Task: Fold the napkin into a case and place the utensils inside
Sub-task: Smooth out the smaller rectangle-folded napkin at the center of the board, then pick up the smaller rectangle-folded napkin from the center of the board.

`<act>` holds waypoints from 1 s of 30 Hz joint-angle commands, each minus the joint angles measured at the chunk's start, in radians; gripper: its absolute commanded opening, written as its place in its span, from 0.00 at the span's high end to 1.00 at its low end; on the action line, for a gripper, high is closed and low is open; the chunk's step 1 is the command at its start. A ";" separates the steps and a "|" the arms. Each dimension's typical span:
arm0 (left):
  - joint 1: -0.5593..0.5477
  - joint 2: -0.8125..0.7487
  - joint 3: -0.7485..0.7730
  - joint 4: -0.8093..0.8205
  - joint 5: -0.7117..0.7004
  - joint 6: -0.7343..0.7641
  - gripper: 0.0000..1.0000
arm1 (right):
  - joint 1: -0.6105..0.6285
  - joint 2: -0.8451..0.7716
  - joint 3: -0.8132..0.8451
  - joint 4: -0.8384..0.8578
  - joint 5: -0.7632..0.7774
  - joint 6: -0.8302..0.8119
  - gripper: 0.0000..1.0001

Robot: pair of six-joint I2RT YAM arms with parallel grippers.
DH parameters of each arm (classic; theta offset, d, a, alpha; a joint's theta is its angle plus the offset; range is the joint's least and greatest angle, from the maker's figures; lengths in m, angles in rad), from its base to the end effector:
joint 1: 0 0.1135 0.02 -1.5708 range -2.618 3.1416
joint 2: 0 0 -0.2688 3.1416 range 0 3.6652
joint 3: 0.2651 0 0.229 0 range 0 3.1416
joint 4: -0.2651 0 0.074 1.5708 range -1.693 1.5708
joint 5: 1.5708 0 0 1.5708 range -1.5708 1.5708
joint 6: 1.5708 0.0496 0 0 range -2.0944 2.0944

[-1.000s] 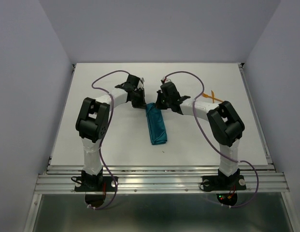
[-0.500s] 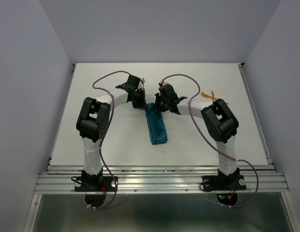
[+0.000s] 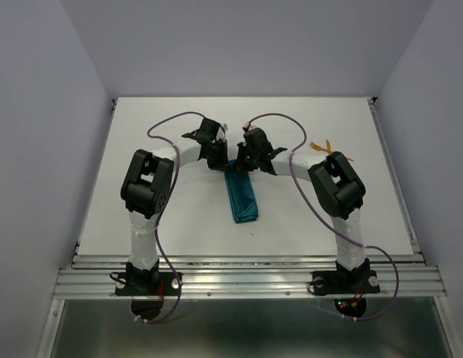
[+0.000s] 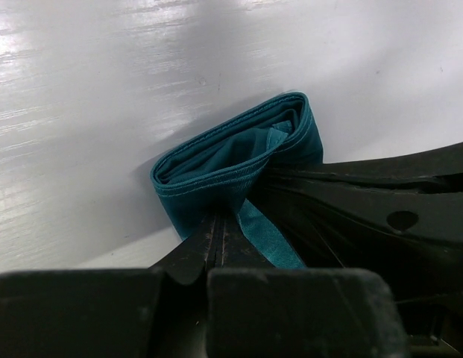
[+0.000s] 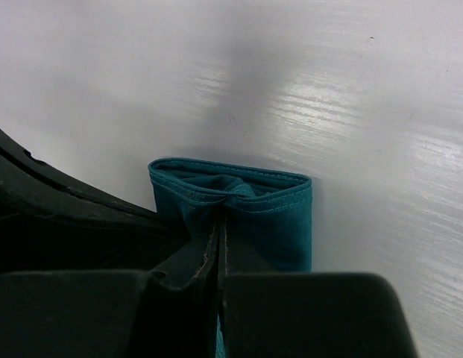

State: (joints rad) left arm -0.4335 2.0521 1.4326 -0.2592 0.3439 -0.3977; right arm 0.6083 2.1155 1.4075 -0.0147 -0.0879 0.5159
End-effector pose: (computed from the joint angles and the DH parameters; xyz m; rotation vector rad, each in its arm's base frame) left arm 0.3889 -0.1984 0.1794 0.2041 2.5324 -0.7720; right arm 0.3740 0.2657 0.1636 -0.1575 2.3809 0.6628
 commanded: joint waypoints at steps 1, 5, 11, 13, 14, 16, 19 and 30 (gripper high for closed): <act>-0.008 -0.016 0.014 -0.008 0.012 0.005 1.00 | -0.002 -0.034 0.013 -0.014 0.003 -0.014 0.99; -0.005 -0.091 0.044 -0.040 -0.008 0.010 1.00 | -0.002 -0.117 -0.034 -0.025 0.027 -0.019 0.99; 0.002 -0.155 0.065 -0.095 -0.002 0.022 1.00 | 0.016 -0.232 -0.116 -0.062 0.046 -0.014 0.83; 0.007 -0.182 0.055 -0.104 0.003 0.025 1.00 | 0.031 -0.261 -0.134 -0.082 0.069 -0.028 0.73; 0.015 -0.208 0.040 -0.104 0.003 0.023 1.00 | 0.053 -0.268 -0.136 -0.108 0.079 -0.039 0.68; 0.038 -0.252 0.010 -0.106 0.000 0.022 1.00 | 0.097 -0.287 -0.142 -0.140 0.126 -0.050 0.55; 0.074 -0.297 -0.029 -0.104 -0.009 0.019 1.00 | 0.139 -0.293 -0.145 -0.184 0.190 -0.062 0.40; 0.229 -0.391 -0.144 -0.100 -0.019 0.046 1.00 | 0.274 -0.180 -0.015 -0.346 0.431 -0.109 0.36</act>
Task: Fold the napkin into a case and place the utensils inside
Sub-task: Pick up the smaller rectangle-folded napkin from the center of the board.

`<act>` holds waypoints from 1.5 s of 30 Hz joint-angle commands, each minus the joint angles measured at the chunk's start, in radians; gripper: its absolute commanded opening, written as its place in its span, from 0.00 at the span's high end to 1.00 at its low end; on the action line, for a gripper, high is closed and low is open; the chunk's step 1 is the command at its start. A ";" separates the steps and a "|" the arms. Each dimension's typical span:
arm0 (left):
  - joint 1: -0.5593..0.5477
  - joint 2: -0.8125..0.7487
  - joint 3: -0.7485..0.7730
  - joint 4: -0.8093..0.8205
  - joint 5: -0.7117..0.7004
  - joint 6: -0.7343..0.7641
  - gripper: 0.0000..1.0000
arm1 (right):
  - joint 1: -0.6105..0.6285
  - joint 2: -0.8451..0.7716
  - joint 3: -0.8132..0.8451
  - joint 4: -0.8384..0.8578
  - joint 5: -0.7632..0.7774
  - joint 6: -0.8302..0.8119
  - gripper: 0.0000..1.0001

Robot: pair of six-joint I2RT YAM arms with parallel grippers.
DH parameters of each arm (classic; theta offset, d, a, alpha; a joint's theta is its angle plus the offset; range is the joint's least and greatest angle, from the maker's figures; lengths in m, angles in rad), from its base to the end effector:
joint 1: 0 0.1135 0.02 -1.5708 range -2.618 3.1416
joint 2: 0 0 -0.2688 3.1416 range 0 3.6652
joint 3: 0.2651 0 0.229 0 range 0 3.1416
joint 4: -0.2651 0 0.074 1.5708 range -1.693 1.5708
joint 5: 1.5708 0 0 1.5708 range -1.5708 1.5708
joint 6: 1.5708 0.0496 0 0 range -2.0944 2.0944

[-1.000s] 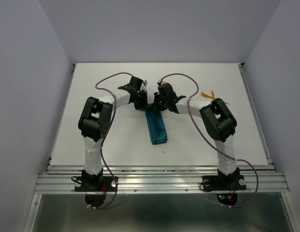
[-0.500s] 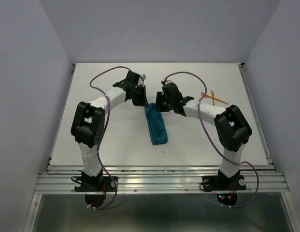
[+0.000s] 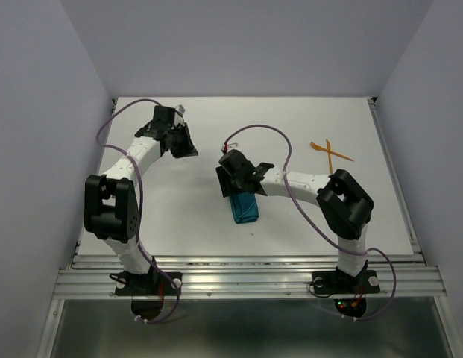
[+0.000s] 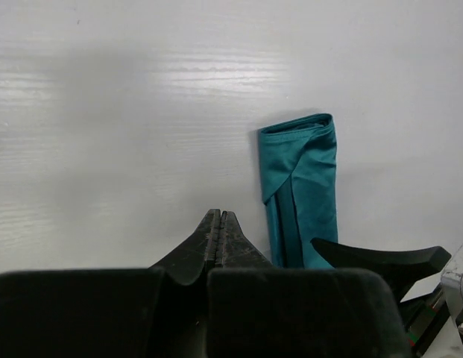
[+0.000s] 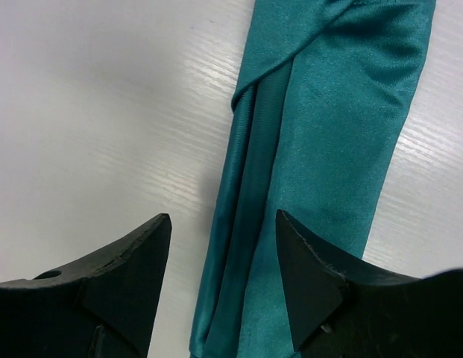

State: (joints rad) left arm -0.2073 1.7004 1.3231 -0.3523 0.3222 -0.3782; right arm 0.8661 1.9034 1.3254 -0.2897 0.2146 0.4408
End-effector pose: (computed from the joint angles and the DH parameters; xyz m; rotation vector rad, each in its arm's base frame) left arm 0.3613 -0.0920 0.2737 -0.0302 2.3471 -0.6665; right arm 0.2703 0.3016 0.2037 -0.4204 2.4033 0.3351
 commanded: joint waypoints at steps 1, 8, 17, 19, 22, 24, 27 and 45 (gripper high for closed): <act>0.005 -0.041 -0.041 -0.001 0.006 0.027 1.00 | 0.016 0.051 0.081 -0.077 0.137 -0.039 0.36; 0.008 -0.035 -0.074 0.024 0.021 0.019 1.00 | 0.051 0.123 0.133 -0.115 0.158 -0.065 0.37; 0.008 -0.030 -0.096 0.036 0.029 0.022 1.00 | 0.090 0.190 0.195 -0.163 0.239 -0.083 0.46; 0.008 -0.030 -0.097 0.038 0.031 0.022 1.00 | 0.100 0.207 0.224 -0.181 0.262 -0.085 0.46; 0.008 -0.028 -0.101 0.042 0.034 0.024 1.00 | 0.109 0.223 0.261 -0.215 0.318 -0.083 0.47; 0.008 -0.028 -0.105 0.042 0.037 0.025 1.00 | 0.119 0.232 0.276 -0.235 0.350 -0.085 0.47; 0.008 -0.031 -0.111 0.049 0.038 0.024 1.00 | 0.128 0.238 0.294 -0.247 0.374 -0.086 0.48; 0.009 -0.048 -0.137 0.056 0.034 0.022 1.00 | 0.128 0.267 0.330 -0.237 0.322 -0.070 0.99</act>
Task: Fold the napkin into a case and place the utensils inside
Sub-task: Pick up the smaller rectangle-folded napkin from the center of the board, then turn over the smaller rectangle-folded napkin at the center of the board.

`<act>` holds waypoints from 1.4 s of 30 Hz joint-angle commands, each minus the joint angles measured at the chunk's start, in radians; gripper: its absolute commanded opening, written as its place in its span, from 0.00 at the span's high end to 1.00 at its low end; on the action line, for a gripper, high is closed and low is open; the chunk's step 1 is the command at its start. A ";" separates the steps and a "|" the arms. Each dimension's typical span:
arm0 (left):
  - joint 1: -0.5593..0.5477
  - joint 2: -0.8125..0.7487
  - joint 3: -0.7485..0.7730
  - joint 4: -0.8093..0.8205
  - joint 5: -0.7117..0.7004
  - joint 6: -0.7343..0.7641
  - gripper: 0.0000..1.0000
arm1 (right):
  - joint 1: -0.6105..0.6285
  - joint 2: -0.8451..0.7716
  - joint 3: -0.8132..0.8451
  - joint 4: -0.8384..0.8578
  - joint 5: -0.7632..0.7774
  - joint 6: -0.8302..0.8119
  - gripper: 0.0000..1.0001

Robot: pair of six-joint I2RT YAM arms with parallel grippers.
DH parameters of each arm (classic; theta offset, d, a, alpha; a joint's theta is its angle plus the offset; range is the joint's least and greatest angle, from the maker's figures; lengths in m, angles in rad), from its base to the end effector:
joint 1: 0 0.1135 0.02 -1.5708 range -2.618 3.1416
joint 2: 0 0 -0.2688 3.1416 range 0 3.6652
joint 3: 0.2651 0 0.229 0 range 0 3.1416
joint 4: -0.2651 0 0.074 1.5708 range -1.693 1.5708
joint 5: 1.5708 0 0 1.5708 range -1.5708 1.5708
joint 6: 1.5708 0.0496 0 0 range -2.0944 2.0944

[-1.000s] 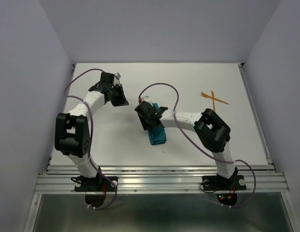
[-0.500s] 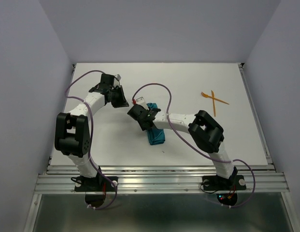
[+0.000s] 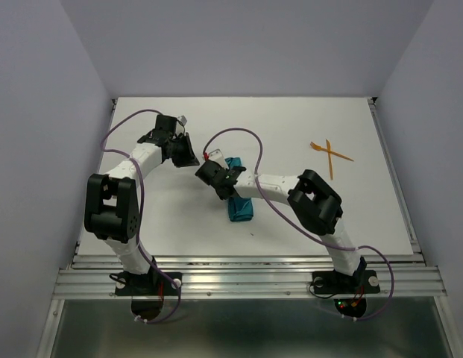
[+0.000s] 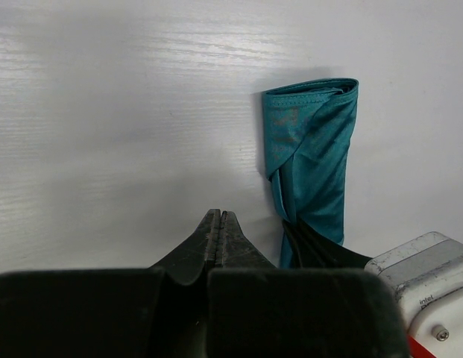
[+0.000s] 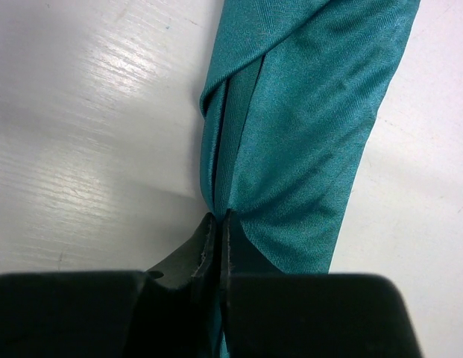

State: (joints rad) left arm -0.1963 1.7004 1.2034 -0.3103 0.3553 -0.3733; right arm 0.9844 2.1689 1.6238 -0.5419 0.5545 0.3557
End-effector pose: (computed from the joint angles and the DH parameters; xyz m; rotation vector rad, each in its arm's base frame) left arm 0.3506 -0.0873 0.2404 -0.0401 2.4235 -0.6893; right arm 0.2683 0.3566 0.1695 -0.5876 2.3578 -0.1693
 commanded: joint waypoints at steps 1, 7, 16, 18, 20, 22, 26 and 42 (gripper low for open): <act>0.000 -0.050 -0.018 0.013 -0.002 0.016 1.00 | 0.010 -0.020 0.016 0.043 -0.040 0.015 0.99; 0.043 -0.113 -0.047 0.017 -0.028 -0.006 1.00 | 0.010 -0.089 -0.036 0.190 -0.215 0.012 0.99; 0.156 -0.268 -0.116 0.010 -0.059 -0.044 1.00 | 0.001 -0.109 -0.038 0.347 -0.468 0.061 0.99; 0.187 -0.304 -0.125 0.007 -0.059 -0.049 1.00 | 0.000 -0.106 -0.038 0.391 -0.545 0.071 0.99; 0.224 -0.324 -0.128 -0.001 -0.061 -0.047 1.00 | 0.000 -0.098 -0.029 0.434 -0.644 0.091 0.99; 0.236 -0.344 -0.128 -0.010 -0.059 -0.042 1.00 | 0.000 -0.089 -0.022 0.470 -0.706 0.112 0.99; 0.258 -0.363 -0.130 -0.023 -0.056 -0.033 1.00 | 0.000 -0.060 -0.002 0.584 -0.878 0.155 0.99; 0.265 -0.366 -0.159 -0.021 -0.052 -0.026 1.00 | -0.096 0.052 -0.133 0.974 -1.238 0.428 0.99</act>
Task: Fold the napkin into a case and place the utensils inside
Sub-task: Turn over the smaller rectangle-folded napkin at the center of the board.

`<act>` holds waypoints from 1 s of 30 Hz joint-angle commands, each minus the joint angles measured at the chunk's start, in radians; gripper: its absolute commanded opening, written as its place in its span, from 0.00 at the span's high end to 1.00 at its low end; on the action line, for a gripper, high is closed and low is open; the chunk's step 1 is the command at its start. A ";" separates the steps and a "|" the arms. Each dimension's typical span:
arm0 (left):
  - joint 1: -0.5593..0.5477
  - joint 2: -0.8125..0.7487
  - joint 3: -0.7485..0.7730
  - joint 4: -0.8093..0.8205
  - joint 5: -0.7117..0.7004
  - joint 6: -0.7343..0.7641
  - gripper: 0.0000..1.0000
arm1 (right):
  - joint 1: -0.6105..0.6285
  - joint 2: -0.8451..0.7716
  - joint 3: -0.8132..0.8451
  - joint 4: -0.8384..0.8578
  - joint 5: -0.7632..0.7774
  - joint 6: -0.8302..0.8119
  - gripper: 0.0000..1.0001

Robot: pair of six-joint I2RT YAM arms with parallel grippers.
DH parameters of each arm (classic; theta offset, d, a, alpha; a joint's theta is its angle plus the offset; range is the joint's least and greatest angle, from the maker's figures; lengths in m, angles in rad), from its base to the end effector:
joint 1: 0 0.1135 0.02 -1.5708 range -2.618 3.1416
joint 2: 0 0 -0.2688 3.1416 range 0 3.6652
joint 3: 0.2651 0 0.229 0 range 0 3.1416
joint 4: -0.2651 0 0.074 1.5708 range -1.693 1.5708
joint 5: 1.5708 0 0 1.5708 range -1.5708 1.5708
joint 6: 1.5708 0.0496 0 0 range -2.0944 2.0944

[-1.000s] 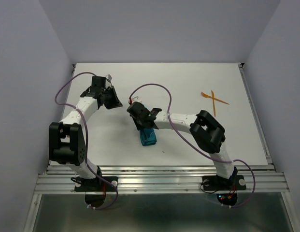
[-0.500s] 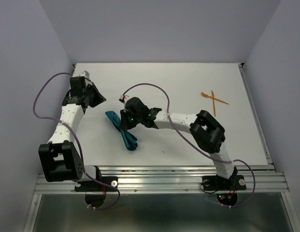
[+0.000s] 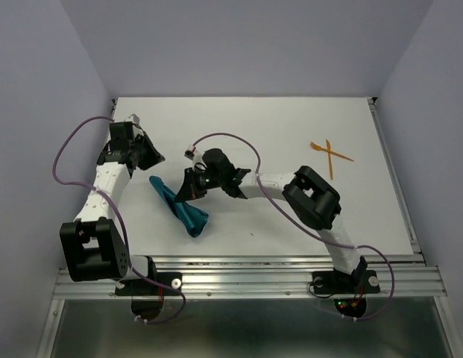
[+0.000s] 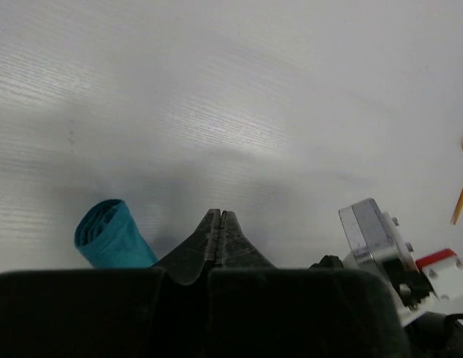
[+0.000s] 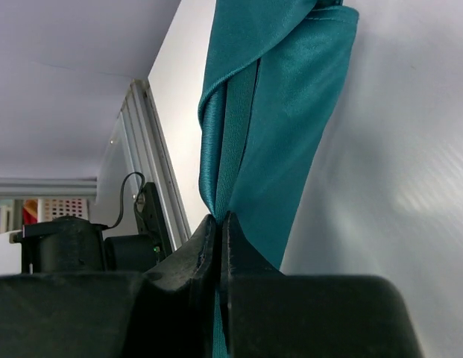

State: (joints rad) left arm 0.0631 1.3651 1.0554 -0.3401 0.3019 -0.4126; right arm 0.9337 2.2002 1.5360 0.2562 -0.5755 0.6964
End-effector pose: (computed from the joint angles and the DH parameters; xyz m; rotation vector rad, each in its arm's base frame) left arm 0.2908 0.0036 0.2930 -0.3620 2.2078 -0.5266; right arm 0.2730 0.4142 0.1959 -0.7021 2.1861 1.5354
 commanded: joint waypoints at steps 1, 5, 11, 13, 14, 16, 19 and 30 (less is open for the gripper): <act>0.004 -0.031 -0.014 0.010 0.003 0.012 1.00 | -0.056 0.021 -0.054 0.186 -0.113 0.094 0.99; 0.004 -0.021 -0.012 0.013 0.009 0.012 1.00 | -0.075 0.027 -0.077 0.183 -0.132 0.083 0.99; 0.004 -0.011 -0.012 0.013 0.009 0.018 1.00 | -0.107 0.041 -0.102 0.183 -0.164 0.080 0.99; 0.004 -0.008 -0.020 0.013 0.008 0.018 1.00 | -0.116 0.043 -0.108 0.184 -0.172 0.078 0.99; 0.004 -0.008 -0.023 0.015 0.008 0.020 1.00 | -0.116 0.047 -0.111 0.184 -0.179 0.077 0.99; 0.006 -0.004 -0.032 0.015 0.009 0.024 1.00 | -0.125 0.052 -0.114 0.183 -0.181 0.077 0.99; 0.006 0.002 -0.041 0.013 0.013 0.031 1.00 | -0.134 0.055 -0.117 0.183 -0.182 0.077 0.99; 0.006 0.012 -0.107 0.010 0.016 0.047 1.00 | -0.199 0.010 -0.204 0.152 -0.121 0.046 0.55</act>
State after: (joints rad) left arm 0.0631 1.3773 0.9798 -0.3393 0.3065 -0.3897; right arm 0.7502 2.2459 1.3483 0.3901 -0.7223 0.7700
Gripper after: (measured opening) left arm 0.017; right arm 0.376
